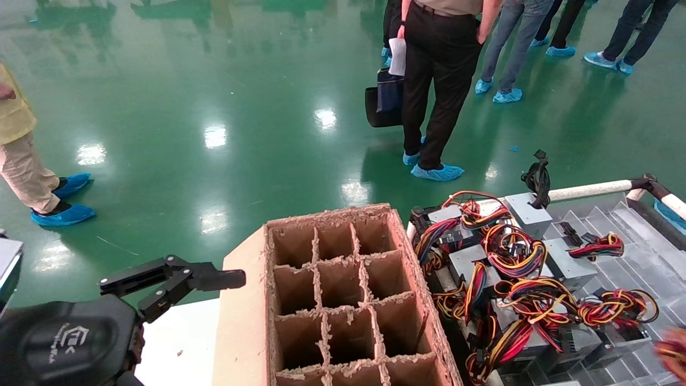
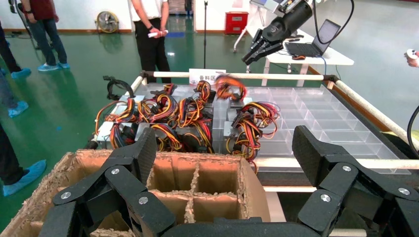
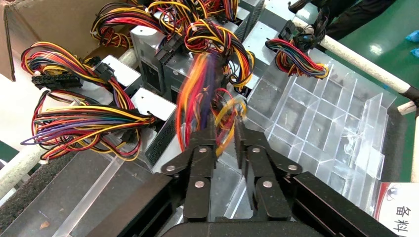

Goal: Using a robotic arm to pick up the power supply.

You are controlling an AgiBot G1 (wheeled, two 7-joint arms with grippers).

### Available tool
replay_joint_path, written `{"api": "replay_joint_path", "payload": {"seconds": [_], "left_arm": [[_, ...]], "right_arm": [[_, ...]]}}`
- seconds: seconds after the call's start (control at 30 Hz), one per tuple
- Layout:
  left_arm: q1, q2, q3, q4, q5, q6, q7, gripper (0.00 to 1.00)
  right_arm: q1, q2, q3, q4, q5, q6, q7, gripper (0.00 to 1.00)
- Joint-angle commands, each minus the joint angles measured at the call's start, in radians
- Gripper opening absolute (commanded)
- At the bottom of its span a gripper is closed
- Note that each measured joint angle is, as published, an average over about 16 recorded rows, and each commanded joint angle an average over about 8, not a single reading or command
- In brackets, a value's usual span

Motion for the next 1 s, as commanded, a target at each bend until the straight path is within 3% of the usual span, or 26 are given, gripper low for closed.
{"api": "replay_joint_path", "payload": {"seconds": [0.03, 0.5, 1.0], "left_arm": [[0.000, 0.000, 0.000, 0.000, 0.000, 0.000, 0.000, 1.00], [0.000, 0.000, 0.000, 0.000, 0.000, 0.000, 0.000, 1.00], [0.000, 0.000, 0.000, 0.000, 0.000, 0.000, 0.000, 1.00]], "right_arm": [[0.000, 0.000, -0.001, -0.002, 0.002, -0.002, -0.001, 1.00], [0.010, -0.012, -0.002, 0.004, 0.002, -0.009, 0.008, 1.00], [0.128, -0.167, 0.072, 0.187, -0.127, -0.008, 0.171, 1.00]]}}
